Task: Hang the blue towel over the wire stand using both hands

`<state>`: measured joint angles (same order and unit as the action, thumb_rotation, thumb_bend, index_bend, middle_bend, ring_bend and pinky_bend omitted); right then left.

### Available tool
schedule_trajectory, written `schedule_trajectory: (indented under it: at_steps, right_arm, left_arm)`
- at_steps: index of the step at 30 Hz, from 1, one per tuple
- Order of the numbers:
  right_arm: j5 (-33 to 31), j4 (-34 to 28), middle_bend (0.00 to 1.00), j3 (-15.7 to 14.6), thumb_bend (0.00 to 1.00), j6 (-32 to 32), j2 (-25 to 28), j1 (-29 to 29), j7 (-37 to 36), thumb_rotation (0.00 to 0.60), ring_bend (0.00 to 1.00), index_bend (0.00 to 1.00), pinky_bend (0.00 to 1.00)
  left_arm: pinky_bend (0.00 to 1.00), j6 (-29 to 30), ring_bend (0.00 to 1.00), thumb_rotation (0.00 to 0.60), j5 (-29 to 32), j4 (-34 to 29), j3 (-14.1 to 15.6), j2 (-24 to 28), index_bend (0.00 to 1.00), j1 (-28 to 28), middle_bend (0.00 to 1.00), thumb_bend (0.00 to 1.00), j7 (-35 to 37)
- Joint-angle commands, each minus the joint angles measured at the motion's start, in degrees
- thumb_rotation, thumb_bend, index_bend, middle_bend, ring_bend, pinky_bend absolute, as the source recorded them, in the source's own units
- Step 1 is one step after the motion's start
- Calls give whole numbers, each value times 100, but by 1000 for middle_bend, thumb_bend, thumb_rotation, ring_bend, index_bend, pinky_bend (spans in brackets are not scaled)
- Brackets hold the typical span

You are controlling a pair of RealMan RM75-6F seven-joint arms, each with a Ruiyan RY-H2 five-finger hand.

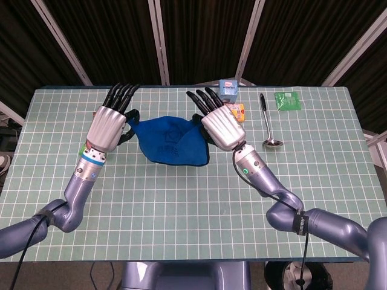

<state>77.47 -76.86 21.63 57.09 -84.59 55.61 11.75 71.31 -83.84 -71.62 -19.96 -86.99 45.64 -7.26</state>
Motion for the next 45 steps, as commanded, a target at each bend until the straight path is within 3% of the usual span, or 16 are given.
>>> schedule_trajectory:
  at_steps: [1,8,24,45]
  right_arm:
    - [-117,452,35,-34,601,-122,-230,106,-230,600,0,614,1]
    - [-256,1133,35,-101,601,-249,-551,175,-589,600,0,614,1]
    - [-38,2367,37,-575,600,-417,-1078,154,-1446,600,0,614,0]
    - [190,2906,45,-808,572,-315,-1339,83,-1950,600,0,599,0]
  left_arm:
    - [0,-165,0,600,169,297,-42,-148,807,143,0,454,0]
    - [0,-304,0,600,311,839,-3,-469,806,290,0,454,189]
    - [0,-665,0,600,525,1759,335,-1044,806,391,0,455,483]
    - [0,-794,0,600,595,2403,472,-1433,802,432,0,454,752]
